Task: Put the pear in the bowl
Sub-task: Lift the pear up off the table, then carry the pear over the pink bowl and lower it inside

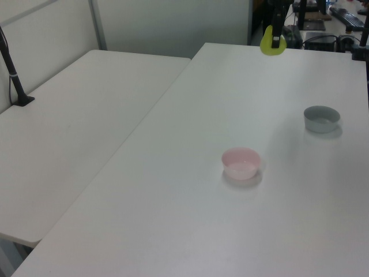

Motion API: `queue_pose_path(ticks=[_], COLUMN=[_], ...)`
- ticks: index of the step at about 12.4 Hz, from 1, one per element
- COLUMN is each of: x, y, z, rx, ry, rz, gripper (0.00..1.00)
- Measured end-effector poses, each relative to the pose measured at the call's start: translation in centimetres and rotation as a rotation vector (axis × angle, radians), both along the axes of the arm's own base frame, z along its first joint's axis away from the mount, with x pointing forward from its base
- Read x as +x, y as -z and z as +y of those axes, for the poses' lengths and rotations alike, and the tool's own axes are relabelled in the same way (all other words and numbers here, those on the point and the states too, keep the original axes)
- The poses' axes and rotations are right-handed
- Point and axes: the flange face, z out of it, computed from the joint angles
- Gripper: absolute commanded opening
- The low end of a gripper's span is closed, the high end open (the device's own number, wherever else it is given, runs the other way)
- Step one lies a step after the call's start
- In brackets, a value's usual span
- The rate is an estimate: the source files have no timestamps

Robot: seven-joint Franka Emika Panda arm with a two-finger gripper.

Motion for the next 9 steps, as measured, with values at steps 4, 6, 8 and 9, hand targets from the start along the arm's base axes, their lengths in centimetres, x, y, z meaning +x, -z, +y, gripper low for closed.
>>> queue_pose_path(ticks=[4, 6, 8, 9], x=[-0.1, -0.5, -0.9, -0.9], y=[0.3, 1.4, 3.4, 4.4], z=[7.1, 10.3, 13.0, 13.9], rx=[0.027, 0.031, 0.042, 0.044], ry=[-0.026, -0.043, -0.055, -0.063], rz=[0.014, 0.041, 0.064, 0.061], gripper=[0.16, 0.16, 0.16, 0.16])
